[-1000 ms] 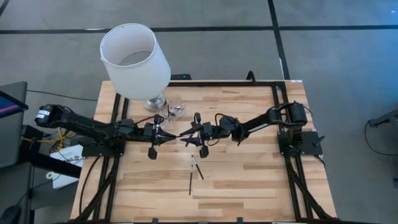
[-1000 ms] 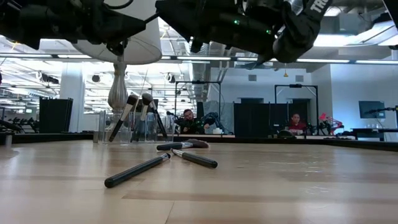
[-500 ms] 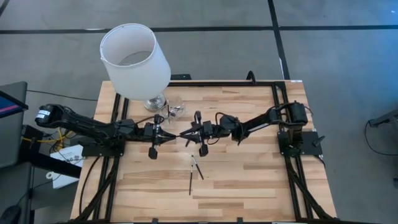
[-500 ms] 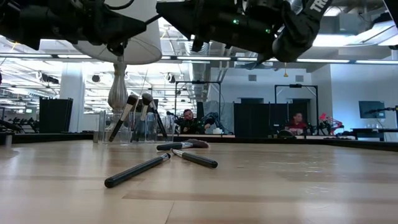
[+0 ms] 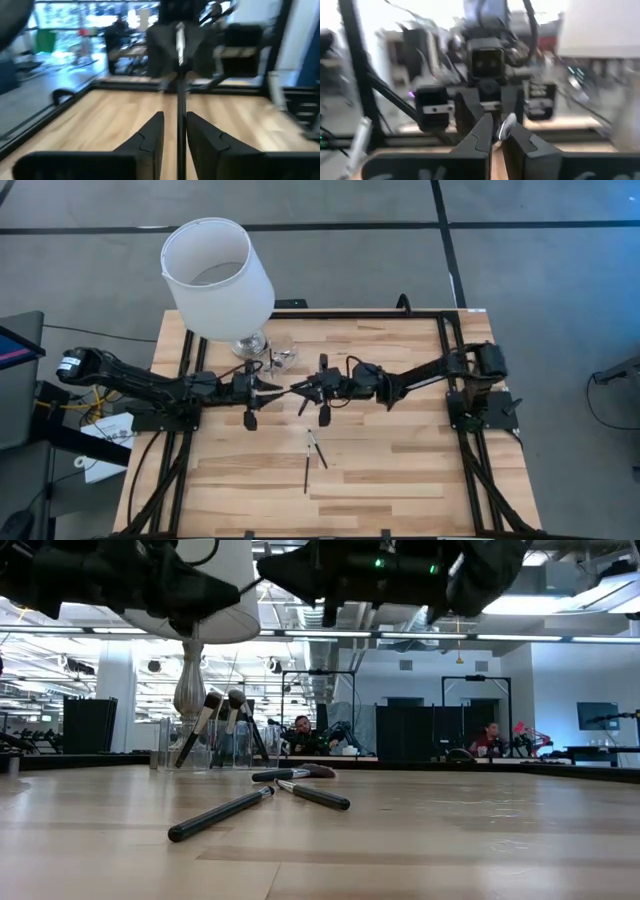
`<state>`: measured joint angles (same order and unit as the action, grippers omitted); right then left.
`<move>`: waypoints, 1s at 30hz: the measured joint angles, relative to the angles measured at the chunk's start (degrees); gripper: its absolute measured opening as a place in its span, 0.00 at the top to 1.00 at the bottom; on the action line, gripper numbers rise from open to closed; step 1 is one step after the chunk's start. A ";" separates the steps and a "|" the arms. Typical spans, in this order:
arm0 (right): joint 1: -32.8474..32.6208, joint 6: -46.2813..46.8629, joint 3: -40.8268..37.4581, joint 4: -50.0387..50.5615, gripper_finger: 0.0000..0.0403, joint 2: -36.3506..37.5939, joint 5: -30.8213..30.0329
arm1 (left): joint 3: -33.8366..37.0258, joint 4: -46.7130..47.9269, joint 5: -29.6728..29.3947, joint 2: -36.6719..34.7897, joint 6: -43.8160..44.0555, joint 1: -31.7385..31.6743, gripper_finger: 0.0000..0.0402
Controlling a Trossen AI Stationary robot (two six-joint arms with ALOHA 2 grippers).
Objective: Put items in baskets/containers
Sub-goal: Put the black eyeshadow brush in the transparent organizer
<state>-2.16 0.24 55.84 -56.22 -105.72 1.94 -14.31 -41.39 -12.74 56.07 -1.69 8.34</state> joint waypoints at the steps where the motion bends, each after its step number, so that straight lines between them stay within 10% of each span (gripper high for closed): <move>1: -0.15 -0.34 0.04 4.38 0.97 1.82 -1.99 | 0.00 0.57 -1.51 0.00 0.04 0.00 0.79; 10: 0.39 -4.61 0.13 22.09 0.98 13.23 -28.75 | 0.02 0.81 -6.40 -0.98 -1.86 -0.02 0.77; 30: 6.16 -9.37 28.88 39.67 0.98 -14.94 -21.64 | 0.02 -0.67 -4.82 -5.81 -5.43 -0.02 0.88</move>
<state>4.01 -9.13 84.72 -16.56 -120.66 -19.70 -14.28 -42.06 -17.56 50.26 -7.12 8.32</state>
